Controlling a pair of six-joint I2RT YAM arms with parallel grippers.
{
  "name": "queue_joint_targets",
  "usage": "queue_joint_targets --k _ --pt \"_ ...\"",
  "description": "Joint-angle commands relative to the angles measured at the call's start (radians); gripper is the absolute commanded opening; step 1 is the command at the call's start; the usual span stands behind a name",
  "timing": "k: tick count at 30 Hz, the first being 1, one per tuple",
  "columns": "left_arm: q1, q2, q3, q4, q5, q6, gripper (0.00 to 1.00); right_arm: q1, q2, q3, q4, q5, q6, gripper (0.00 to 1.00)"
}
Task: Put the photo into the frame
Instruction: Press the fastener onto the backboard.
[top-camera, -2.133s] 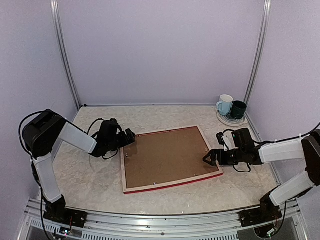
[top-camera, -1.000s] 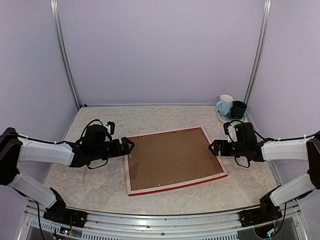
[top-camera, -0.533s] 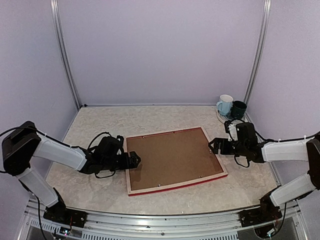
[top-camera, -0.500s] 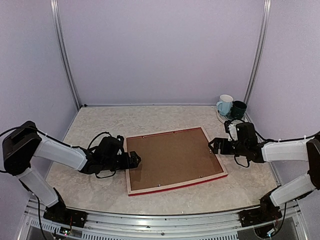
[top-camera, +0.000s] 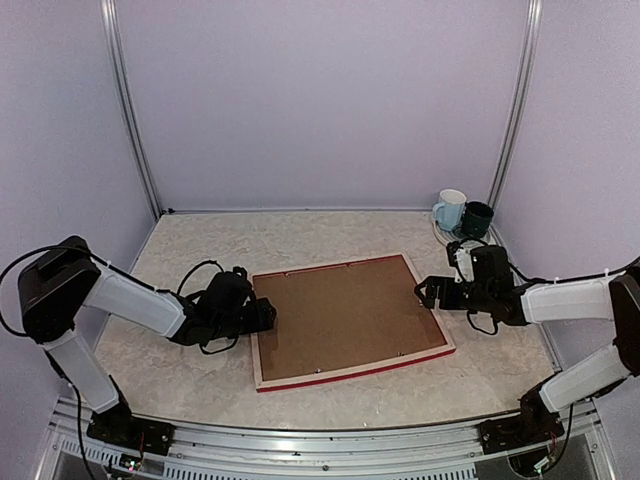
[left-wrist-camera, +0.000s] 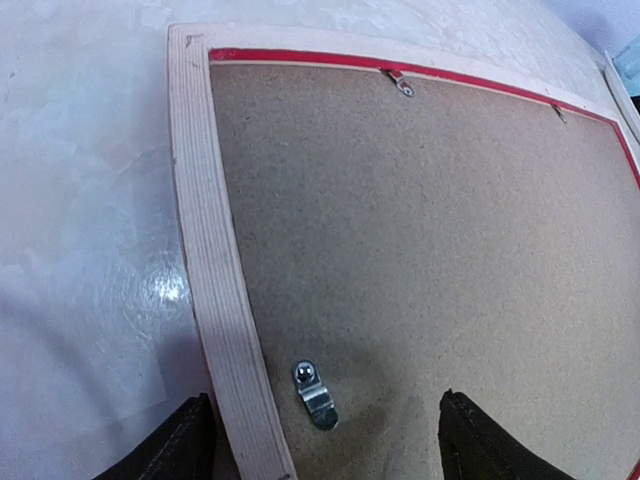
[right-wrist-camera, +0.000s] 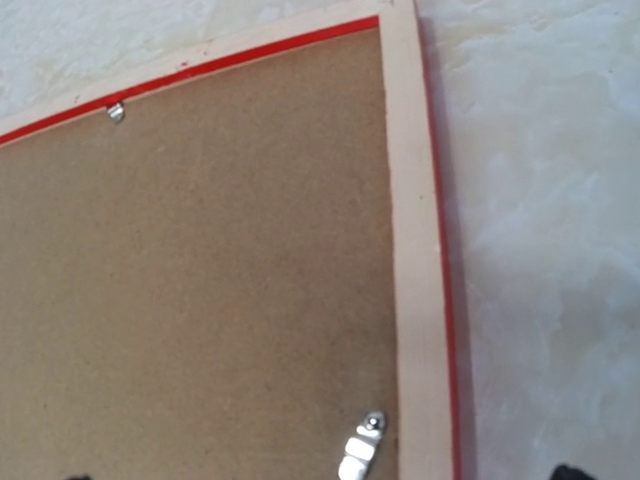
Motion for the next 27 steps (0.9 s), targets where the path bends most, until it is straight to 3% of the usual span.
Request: queue_joint_targets --k 1,11,21,27 --pt "-0.001 0.084 0.031 -0.015 -0.067 0.004 0.75 -0.008 0.025 -0.006 0.022 -0.019 0.002 0.99" --pt "0.009 0.134 0.034 -0.023 -0.075 0.003 0.64 -0.008 0.034 -0.004 0.029 -0.038 0.000 0.99" --pt "0.023 -0.045 0.083 -0.113 -0.093 0.048 0.80 -0.008 0.030 -0.011 0.042 -0.044 0.002 0.99" --pt "0.046 -0.087 0.108 -0.207 -0.083 0.064 0.81 -0.008 0.021 -0.010 0.028 -0.032 -0.002 0.99"
